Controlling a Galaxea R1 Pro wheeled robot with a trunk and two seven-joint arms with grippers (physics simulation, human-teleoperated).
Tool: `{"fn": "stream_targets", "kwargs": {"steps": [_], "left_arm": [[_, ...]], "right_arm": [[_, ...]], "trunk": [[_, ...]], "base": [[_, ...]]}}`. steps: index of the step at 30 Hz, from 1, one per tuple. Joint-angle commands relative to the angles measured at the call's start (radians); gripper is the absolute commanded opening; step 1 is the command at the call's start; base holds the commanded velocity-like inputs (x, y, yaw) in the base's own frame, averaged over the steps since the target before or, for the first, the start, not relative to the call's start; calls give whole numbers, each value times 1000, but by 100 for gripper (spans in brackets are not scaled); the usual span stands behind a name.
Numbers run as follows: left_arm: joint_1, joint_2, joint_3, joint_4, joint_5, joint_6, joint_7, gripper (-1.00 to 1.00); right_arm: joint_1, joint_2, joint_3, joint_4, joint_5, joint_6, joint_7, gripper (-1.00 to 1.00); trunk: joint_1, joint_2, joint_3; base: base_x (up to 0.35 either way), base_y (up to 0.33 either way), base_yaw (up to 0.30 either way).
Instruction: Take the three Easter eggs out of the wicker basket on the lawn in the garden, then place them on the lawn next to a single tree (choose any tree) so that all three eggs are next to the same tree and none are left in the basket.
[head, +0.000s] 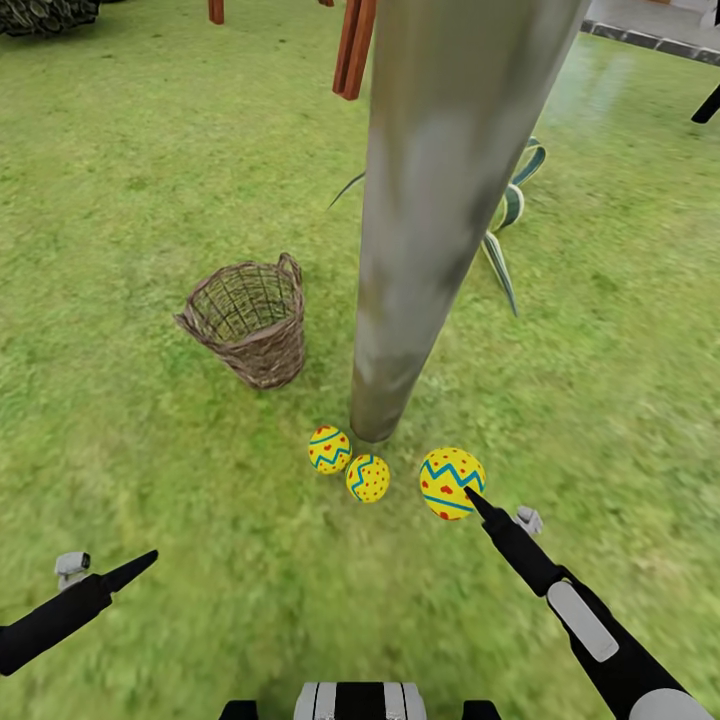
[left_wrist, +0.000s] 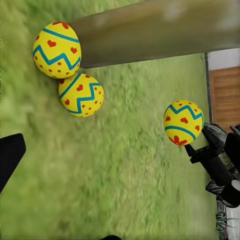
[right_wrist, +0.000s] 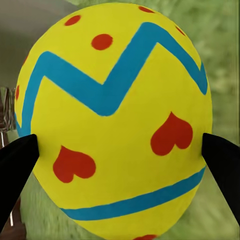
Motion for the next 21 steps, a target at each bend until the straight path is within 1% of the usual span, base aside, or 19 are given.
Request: {"fn": "stream_targets", "kwargs": {"steps": [1,12,21], "left_arm": [[0,0,1,0,1,11,-3,100],[0,0,1,0,1,11,-3,100],[0,0,1,0,1,11,-5,100]], "right_arm": [[0,-1,0,0,-10,12,2,-100],[0,6,4,2,-9,-2,3,-100],[0,6,5,-1,-9,-3,7,-100]], "trunk": [[4,-7,-4],[46,-84,-38],[81,-147,-66]], "base": [[0,0,0],[0,0,0],[0,0,0]]}}
